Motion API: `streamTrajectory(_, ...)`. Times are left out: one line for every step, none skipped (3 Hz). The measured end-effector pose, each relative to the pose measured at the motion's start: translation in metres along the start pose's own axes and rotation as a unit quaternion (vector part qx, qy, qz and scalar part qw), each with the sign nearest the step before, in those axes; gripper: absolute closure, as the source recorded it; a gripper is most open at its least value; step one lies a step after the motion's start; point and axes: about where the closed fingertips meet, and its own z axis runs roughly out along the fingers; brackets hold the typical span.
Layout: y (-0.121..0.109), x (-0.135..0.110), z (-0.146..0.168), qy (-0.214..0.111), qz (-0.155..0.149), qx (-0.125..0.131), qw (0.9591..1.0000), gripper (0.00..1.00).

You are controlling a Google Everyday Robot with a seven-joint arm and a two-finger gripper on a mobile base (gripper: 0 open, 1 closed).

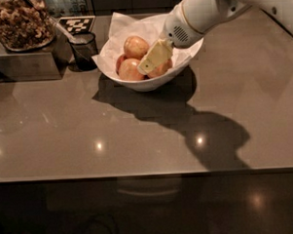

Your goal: Pick apple from white bowl

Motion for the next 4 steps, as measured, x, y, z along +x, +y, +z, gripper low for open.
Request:
streamTrajectory(-0.006, 0.005, 0.008, 0.006, 0.004, -0.004, 1.0000, 0.20)
streamTrajectory(-0.012, 0.009, 0.017, 0.010, 0.011, -0.006, 0.9999, 0.20)
streamTrajectory(-0.019, 0.015, 0.025, 0.014, 0.019, -0.006, 0.9997, 0.20)
streamTrajectory(-0.022, 0.020, 0.031, 0.016, 0.027, -0.007, 0.9995, 0.22)
